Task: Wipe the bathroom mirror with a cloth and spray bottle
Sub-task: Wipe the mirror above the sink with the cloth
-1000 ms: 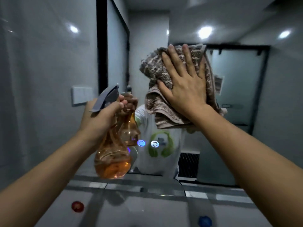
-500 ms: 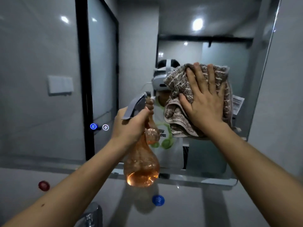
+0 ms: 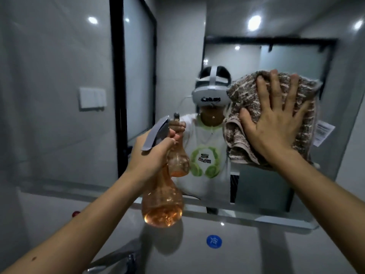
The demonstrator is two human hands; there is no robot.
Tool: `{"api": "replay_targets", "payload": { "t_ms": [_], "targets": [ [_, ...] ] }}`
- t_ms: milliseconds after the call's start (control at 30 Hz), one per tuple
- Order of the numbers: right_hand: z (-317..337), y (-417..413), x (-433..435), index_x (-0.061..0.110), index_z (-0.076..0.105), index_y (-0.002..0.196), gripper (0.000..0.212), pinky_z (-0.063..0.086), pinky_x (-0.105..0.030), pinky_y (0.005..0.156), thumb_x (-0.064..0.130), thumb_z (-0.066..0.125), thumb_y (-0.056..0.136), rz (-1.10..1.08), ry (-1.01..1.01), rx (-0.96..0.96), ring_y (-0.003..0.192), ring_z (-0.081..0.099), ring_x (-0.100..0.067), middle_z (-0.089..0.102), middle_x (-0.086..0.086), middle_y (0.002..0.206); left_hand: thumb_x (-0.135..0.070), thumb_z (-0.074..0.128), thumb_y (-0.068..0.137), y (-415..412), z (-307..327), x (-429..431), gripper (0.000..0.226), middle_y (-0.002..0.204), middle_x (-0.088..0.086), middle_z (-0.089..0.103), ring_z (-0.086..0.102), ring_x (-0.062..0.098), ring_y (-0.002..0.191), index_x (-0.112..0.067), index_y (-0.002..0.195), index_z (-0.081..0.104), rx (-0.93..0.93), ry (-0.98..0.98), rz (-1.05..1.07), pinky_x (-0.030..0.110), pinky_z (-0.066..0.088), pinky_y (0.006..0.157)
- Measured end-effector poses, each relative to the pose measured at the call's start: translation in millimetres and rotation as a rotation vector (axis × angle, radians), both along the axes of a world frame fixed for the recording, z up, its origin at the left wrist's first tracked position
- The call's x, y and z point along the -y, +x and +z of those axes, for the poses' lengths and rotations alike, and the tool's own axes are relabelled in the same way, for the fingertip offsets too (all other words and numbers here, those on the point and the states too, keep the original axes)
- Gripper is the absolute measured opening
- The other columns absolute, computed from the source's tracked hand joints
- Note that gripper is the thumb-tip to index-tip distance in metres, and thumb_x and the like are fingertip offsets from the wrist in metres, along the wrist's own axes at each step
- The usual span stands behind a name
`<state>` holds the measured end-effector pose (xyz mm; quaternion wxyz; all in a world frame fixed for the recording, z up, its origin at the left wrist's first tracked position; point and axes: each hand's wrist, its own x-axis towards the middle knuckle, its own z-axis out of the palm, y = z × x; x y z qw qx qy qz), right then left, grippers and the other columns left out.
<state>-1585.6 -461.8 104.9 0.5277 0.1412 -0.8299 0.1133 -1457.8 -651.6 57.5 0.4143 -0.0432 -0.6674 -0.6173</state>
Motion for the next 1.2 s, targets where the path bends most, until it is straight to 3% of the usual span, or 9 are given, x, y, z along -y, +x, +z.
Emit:
{"api": "replay_targets", "payload": {
  "t_ms": [67,167,333,433,567,700,800,1033,1200],
  "targets": [
    [0.5,3.3,5.4,0.03,0.001,0.146,0.08,-0.006,-0.06,0.107,0.065,0.013,0.076,-0.003,-0.037,0.024,0.141,-0.007,-0.029,-0.004,0.002,0.156,-0.002,0.056,0.082,4.2,-6.5,18.7,0.024,0.059,-0.015,0.067,0.06,-0.005,0.061,-0.023,0.072,0.065,-0.013,0.026,0.008,0.01,0.047,0.053],
    [-3.0,15.8,33.5,0.029,0.004,0.147,0.081,-0.004,-0.062,0.106,0.067,0.011,0.076,0.006,-0.007,0.032,0.141,-0.006,-0.032,-0.001,0.001,0.157,-0.002,0.057,0.082,9.0,-10.6,42.4,0.025,0.066,-0.01,0.067,0.061,-0.003,0.063,-0.023,0.073,0.065,-0.002,-0.009,0.029,0.01,0.047,0.053],
    [-24.2,36.1,152.7,0.028,0.016,0.145,0.073,-0.008,-0.051,0.106,0.063,0.018,0.081,0.086,0.178,-0.105,0.139,0.001,-0.025,0.015,0.003,0.155,0.0,0.058,0.079,20.8,-10.3,91.9,0.027,0.069,-0.009,0.068,0.064,0.004,0.074,-0.023,0.067,0.067,-0.001,0.031,0.073,0.017,0.05,0.067],
    [-27.6,48.1,219.2,0.028,0.016,0.145,0.07,-0.01,-0.052,0.105,0.06,0.023,0.084,0.122,0.204,-0.154,0.137,0.001,-0.023,0.017,0.005,0.155,-0.005,0.058,0.081,33.6,-5.6,132.1,0.02,0.067,-0.009,0.068,0.065,-0.003,0.065,-0.022,0.073,0.065,-0.001,0.11,0.087,0.012,0.048,0.055],
    [-26.0,60.6,289.7,0.027,0.02,0.145,0.069,-0.016,-0.05,0.104,0.059,0.025,0.084,0.146,0.243,-0.229,0.138,0.005,-0.025,0.02,0.004,0.154,-0.011,0.06,0.081,53.7,-5.3,192.3,0.012,0.081,0.0,0.067,0.063,0.003,0.073,-0.021,0.077,0.065,0.031,0.047,0.135,0.02,0.049,0.064],
    [-21.6,82.7,375.9,0.025,0.033,0.141,0.067,-0.009,-0.051,0.107,0.057,0.025,0.083,0.232,0.288,-0.277,0.139,0.021,-0.03,0.029,0.003,0.151,-0.014,0.063,0.079,74.2,-5.8,248.5,0.003,0.086,0.01,0.062,0.057,0.019,0.081,-0.012,0.081,0.064,0.036,0.062,0.195,0.033,0.043,0.069],
    [-17.3,95.8,416.9,0.022,0.041,0.137,0.067,0.003,-0.052,0.108,0.056,0.025,0.082,0.266,0.294,-0.287,0.136,0.03,-0.031,0.037,0.001,0.147,-0.01,0.06,0.082,89.7,-5.5,276.3,0.008,0.086,0.011,0.061,0.056,0.019,0.082,-0.017,0.079,0.062,0.04,0.07,0.229,0.034,0.042,0.07],
    [-25.9,85.5,387.3,0.019,0.042,0.137,0.069,0.006,-0.052,0.108,0.058,0.042,0.08,0.354,0.375,-0.369,0.136,0.031,-0.026,0.038,0.001,0.146,-0.01,0.06,0.082,95.7,-27.8,268.7,0.015,0.086,-0.001,0.067,0.063,0.017,0.089,-0.025,0.079,0.062,0.065,0.121,0.26,0.031,0.045,0.069],
    [-52.5,63.9,291.6,0.023,0.035,0.14,0.069,0.005,-0.051,0.109,0.059,0.039,0.082,0.301,0.406,-0.285,0.139,0.025,-0.024,0.033,0.003,0.149,-0.007,0.06,0.081,78.5,-45.7,198.5,0.017,0.086,-0.002,0.068,0.064,0.016,0.089,-0.024,0.078,0.062,0.086,0.138,0.196,0.031,0.045,0.074]
  ]
}}
